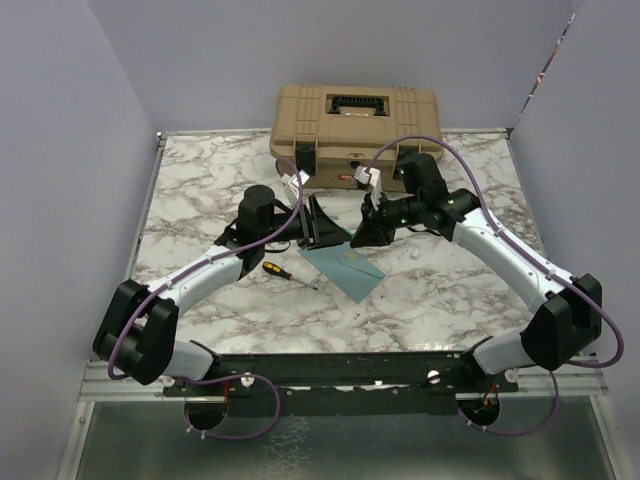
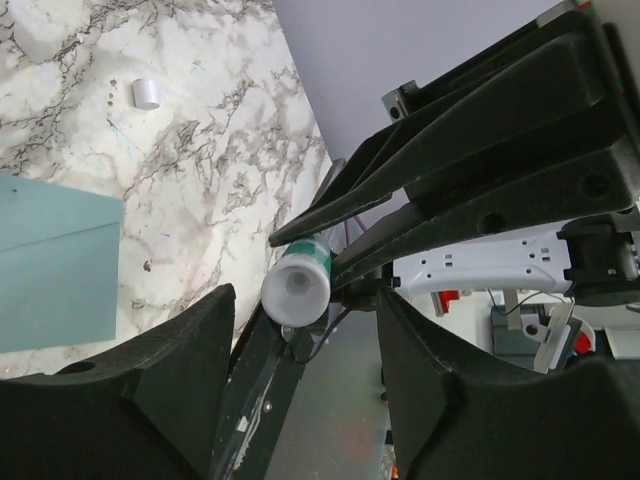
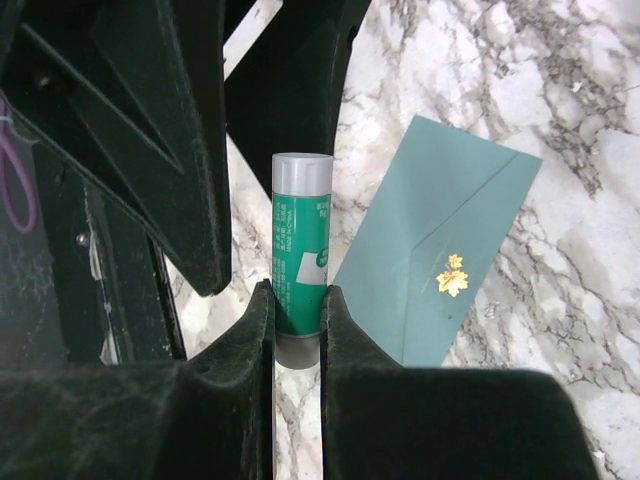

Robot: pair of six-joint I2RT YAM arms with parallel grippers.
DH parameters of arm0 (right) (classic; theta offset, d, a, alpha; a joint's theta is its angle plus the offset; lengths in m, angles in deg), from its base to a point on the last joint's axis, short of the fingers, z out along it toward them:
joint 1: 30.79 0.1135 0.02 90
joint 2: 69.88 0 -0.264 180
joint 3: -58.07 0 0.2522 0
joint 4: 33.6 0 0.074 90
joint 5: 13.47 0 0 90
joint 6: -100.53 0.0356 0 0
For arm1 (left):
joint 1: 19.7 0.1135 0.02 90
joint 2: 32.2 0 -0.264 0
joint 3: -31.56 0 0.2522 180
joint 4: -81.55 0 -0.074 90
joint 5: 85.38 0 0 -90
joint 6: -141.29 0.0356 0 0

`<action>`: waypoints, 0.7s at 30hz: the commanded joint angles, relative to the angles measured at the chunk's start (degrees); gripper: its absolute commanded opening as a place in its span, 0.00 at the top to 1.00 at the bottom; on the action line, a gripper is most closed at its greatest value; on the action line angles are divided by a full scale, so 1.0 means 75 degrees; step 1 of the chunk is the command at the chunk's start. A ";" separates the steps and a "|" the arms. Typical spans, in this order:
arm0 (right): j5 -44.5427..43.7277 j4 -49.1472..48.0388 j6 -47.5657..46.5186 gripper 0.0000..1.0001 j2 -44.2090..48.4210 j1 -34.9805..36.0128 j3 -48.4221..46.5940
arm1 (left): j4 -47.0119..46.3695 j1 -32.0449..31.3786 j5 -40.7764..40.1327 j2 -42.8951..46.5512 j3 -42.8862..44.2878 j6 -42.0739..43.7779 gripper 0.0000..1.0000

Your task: Place the letter into the envelope and seal it

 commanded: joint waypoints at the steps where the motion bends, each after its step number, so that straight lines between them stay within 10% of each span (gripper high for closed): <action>1: 0.0554 0.0559 -0.0352 0.99 -0.0141 0.0014 -0.0206 | -0.0139 0.0054 0.0329 -0.0057 0.0010 -0.0045 0.41; 9: 0.0717 0.0746 -0.0478 0.99 -0.0320 0.0028 -0.0243 | -0.0540 0.0060 0.0460 -0.0285 0.0018 -0.0423 0.45; 21: 0.0815 0.0858 -0.0494 0.95 -0.0257 0.0043 -0.0312 | -0.0594 0.0042 0.0889 -0.0259 0.0042 -0.0242 1.00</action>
